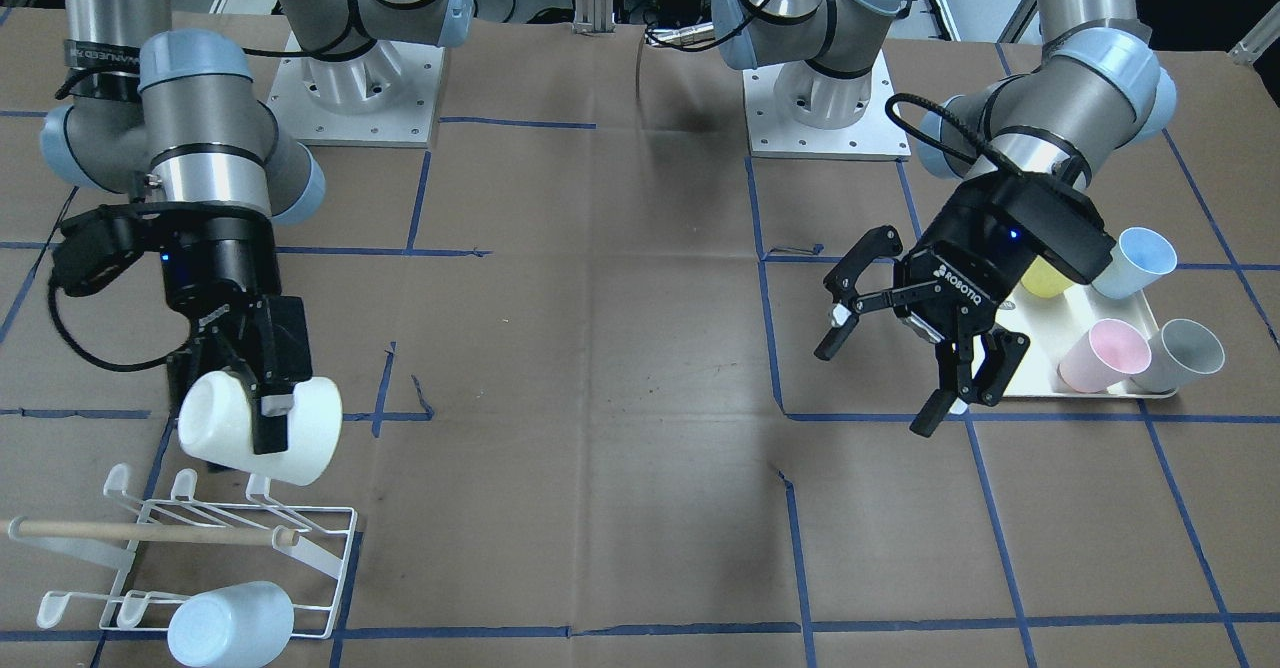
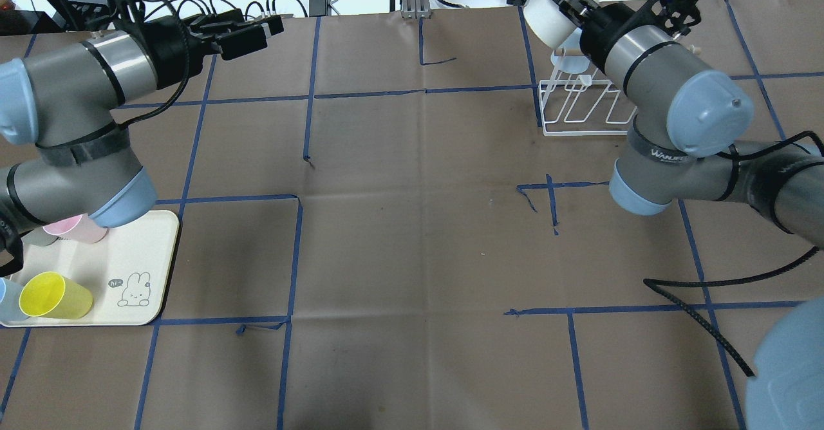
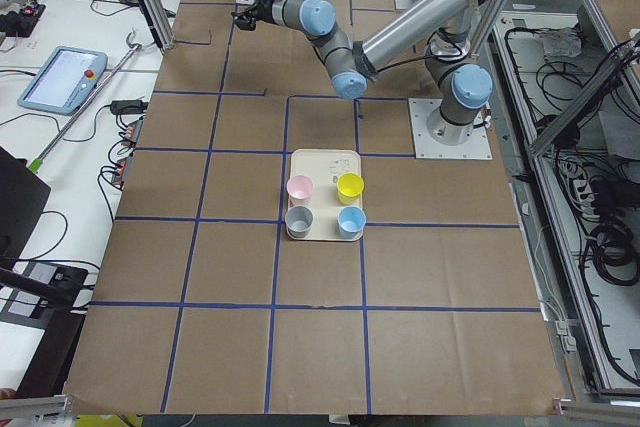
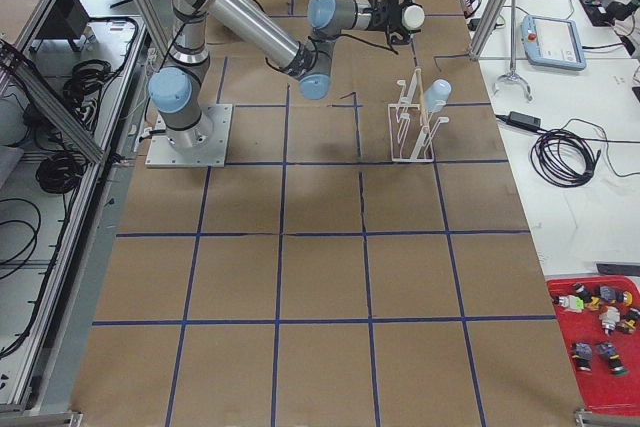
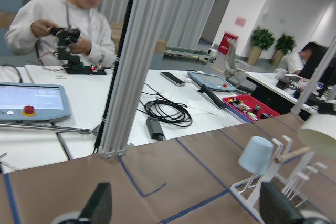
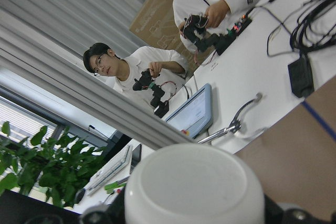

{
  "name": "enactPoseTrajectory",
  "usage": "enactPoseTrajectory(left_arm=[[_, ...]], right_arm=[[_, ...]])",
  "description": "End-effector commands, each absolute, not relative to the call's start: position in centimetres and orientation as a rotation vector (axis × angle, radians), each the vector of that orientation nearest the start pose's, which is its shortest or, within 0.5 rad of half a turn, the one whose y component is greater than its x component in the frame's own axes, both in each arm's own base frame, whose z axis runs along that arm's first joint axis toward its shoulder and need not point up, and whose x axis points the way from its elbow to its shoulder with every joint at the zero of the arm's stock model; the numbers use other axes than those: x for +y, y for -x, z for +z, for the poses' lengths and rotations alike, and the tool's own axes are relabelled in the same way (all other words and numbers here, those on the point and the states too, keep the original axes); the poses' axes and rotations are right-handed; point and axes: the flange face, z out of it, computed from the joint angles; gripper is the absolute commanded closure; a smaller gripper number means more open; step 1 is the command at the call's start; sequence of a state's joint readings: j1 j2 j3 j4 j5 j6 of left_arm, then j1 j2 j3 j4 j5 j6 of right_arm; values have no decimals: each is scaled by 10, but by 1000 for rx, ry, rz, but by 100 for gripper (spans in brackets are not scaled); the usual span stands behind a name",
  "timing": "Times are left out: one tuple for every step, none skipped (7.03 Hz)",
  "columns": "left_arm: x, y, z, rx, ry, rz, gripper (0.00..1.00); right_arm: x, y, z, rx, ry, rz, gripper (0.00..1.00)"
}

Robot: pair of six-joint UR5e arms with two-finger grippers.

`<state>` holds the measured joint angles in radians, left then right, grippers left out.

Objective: Transfer IKEA cup to right arm and place on rack

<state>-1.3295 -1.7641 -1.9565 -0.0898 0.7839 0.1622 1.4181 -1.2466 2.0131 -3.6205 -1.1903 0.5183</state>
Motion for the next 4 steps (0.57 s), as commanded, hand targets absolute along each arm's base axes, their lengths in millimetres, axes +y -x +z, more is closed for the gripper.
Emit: enactPoseTrajectory(left_arm=[[-594,110,423,-2694,253,993,2],[-598,114,426,-2859,208,793,2],[-596,113,428,-2953,183,611,1],[-587,111,424,-3005,154,435,1]], right_arm=[[-564,-23,357,2363,-72,-1760,94],[-572,3,360,2436,9,-1840,94],[-591,22,355,2474,-23,-1830,94],[-612,34,351,2499,-58,-1859,94]])
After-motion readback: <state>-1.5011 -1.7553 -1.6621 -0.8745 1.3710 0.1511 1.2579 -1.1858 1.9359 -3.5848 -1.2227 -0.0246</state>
